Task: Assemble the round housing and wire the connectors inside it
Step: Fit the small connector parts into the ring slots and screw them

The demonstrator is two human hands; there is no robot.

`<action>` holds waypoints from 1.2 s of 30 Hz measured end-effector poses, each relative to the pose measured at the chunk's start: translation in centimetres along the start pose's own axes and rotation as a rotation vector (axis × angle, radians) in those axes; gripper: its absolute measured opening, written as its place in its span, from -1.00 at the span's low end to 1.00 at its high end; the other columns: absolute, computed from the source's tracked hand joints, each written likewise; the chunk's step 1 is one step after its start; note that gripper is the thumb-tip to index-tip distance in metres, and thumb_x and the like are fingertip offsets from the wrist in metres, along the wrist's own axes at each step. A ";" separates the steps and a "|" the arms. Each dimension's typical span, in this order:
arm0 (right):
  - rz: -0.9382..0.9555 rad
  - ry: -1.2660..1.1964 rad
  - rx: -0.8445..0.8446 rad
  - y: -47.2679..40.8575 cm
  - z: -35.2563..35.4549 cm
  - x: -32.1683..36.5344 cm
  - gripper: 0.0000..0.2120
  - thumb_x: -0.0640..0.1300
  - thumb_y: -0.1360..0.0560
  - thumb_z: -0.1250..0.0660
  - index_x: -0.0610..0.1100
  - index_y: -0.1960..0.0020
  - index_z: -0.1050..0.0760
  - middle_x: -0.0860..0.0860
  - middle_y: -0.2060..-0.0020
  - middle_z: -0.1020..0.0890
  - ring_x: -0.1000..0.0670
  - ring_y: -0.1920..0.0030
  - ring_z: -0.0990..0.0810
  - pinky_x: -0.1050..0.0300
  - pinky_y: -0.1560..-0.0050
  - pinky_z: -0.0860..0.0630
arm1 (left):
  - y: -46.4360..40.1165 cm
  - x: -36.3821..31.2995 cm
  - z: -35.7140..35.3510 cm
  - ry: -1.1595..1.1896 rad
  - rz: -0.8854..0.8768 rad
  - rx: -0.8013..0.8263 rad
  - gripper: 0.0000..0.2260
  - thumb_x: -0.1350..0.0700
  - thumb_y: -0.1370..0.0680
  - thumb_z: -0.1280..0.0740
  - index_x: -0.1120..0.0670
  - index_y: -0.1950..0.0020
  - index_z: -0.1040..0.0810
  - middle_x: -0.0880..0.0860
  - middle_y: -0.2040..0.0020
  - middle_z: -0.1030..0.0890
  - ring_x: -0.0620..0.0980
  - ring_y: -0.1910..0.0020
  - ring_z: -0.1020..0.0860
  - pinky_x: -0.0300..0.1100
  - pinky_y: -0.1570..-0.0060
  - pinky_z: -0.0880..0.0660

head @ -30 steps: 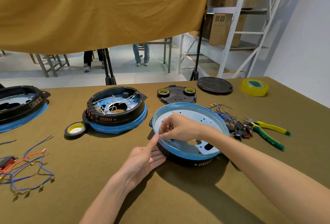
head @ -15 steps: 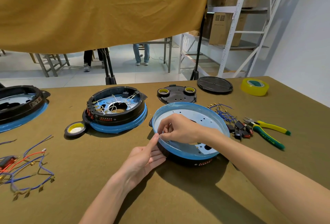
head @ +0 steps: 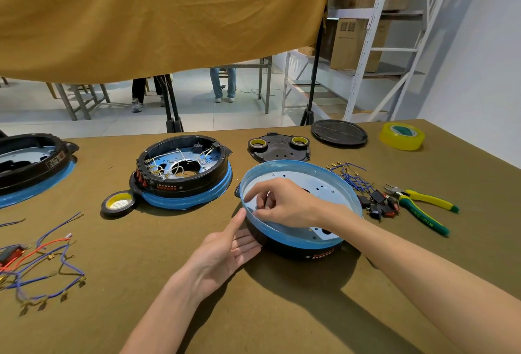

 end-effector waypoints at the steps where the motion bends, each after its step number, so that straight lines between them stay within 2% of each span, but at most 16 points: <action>1: 0.002 -0.001 -0.006 0.0 0.1 0.0 -0.80 -0.15 -0.55 -0.43 -0.01 -0.16 -0.66 0.16 0.22 -0.58 0.17 0.23 -0.52 0.34 0.23 -0.47 | 0.0 0.0 0.0 0.010 0.008 0.006 -0.48 -0.12 -0.39 -0.56 0.21 -0.14 -0.56 0.21 0.02 -0.74 0.10 -0.01 -0.73 -0.06 -0.03 -0.68; 5: 0.030 0.098 0.009 0.2 0.1 0.5 -0.88 -0.14 -0.55 -0.43 -0.03 -0.07 -0.71 0.21 0.14 -0.59 0.19 0.08 -0.55 0.42 0.19 -0.44 | 0.0 0.2 -0.1 -0.013 0.010 0.030 -0.58 -0.10 -0.43 -0.52 0.17 -0.10 -0.56 0.16 0.08 -0.75 0.06 0.01 -0.74 -0.07 -0.05 -0.67; 13: 0.065 0.151 -0.022 1.4 0.1 0.9 -0.82 -0.16 -0.58 -0.41 -0.07 -0.14 -0.71 0.08 0.06 -0.58 0.12 0.13 -0.54 0.37 0.18 -0.48 | 0.0 0.2 -0.1 -0.022 -0.008 -0.010 -0.57 -0.10 -0.40 -0.52 0.16 -0.09 -0.58 0.13 0.11 -0.75 0.06 0.00 -0.73 -0.09 -0.01 -0.68; 17: 0.078 0.185 -0.045 1.8 0.2 0.9 -0.80 -0.12 -0.59 -0.40 -0.03 -0.19 -0.70 0.06 0.04 -0.57 0.09 0.09 -0.54 0.31 0.16 -0.49 | 0.2 0.2 -0.3 -0.015 -0.034 -0.036 -0.43 -0.11 -0.37 -0.53 0.23 -0.23 -0.56 0.17 -0.01 -0.72 0.09 -0.07 -0.71 -0.07 -0.06 -0.66; 20: 0.061 0.176 -0.041 1.9 0.1 0.6 -0.77 -0.14 -0.60 -0.38 -0.01 -0.22 -0.68 0.09 0.03 -0.56 0.11 0.08 -0.54 0.33 0.15 -0.47 | 0.5 0.1 -0.4 0.002 -0.035 -0.037 -0.28 -0.20 -0.37 -0.54 0.27 -0.32 -0.49 0.25 -0.17 -0.68 0.12 -0.11 -0.70 -0.07 -0.08 -0.65; 22: 0.043 0.138 -0.056 2.2 0.2 0.3 -0.72 -0.18 -0.61 -0.35 -0.01 -0.29 -0.62 0.10 0.02 -0.57 0.12 0.09 -0.56 0.31 0.10 -0.53 | 0.7 0.0 -0.7 -0.024 -0.046 -0.040 -0.14 -0.26 -0.32 -0.54 0.29 -0.39 -0.43 0.29 -0.26 -0.62 0.12 -0.15 -0.67 -0.09 -0.07 -0.62; 25: 0.006 0.062 -0.185 3.2 1.5 -0.2 -0.73 -0.21 -0.60 -0.35 -0.03 -0.28 -0.60 0.13 0.07 -0.61 0.16 0.17 -0.59 0.27 0.13 -0.56 | 0.7 -0.1 -1.2 -0.106 -0.097 -0.084 -0.06 -0.26 -0.21 -0.56 0.29 -0.38 -0.42 0.20 -0.22 -0.62 0.08 -0.09 -0.67 -0.11 -0.02 -0.62; 28: -0.049 0.083 -0.470 5.2 4.2 -1.1 -0.79 -0.24 -0.58 -0.35 -0.07 -0.18 -0.63 0.12 0.14 -0.62 0.17 0.26 -0.56 0.32 0.17 -0.45 | 0.4 0.1 -1.3 -0.107 -0.116 -0.118 -0.11 -0.22 -0.22 -0.58 0.30 -0.36 -0.45 0.19 -0.15 -0.65 0.10 -0.07 -0.68 -0.06 -0.07 -0.63; 32: -0.249 0.071 -0.789 9.0 8.0 -3.7 -0.89 -0.20 -0.61 -0.33 -0.05 -0.09 -0.59 0.11 0.19 -0.61 0.14 0.22 -0.56 0.32 0.22 -0.44 | 0.1 0.4 -1.0 -0.094 -0.150 -0.131 -0.17 -0.22 -0.25 -0.58 0.30 -0.32 -0.48 0.15 0.05 -0.67 0.08 -0.02 -0.70 -0.05 -0.07 -0.64; 34: -0.396 0.104 -0.843 10.9 8.8 -5.6 -0.92 -0.17 -0.64 -0.28 -0.06 -0.04 -0.55 0.06 0.21 -0.63 0.05 0.21 -0.57 0.20 0.25 -0.45 | 0.2 0.4 -0.9 -0.070 -0.159 -0.130 -0.21 -0.19 -0.29 -0.58 0.30 -0.30 -0.49 0.15 0.05 -0.67 0.07 -0.01 -0.70 -0.05 -0.07 -0.63; 36: -0.545 0.224 -0.772 12.6 8.6 -7.3 -0.92 -0.13 -0.65 -0.25 -0.09 -0.05 -0.52 -0.04 0.12 -0.66 -0.07 0.14 -0.61 0.02 0.17 -0.53 | 0.3 0.3 -0.8 -0.055 -0.166 -0.129 -0.23 -0.18 -0.25 -0.59 0.28 -0.26 -0.50 0.16 0.03 -0.67 0.06 0.01 -0.69 -0.05 -0.06 -0.62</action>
Point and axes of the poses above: each hand's wrist, its own y-axis away from the middle knuckle, its own z-axis out of the back of the hand, x = y × z, the point moved 4 cm from there along -y, towards the middle knuckle
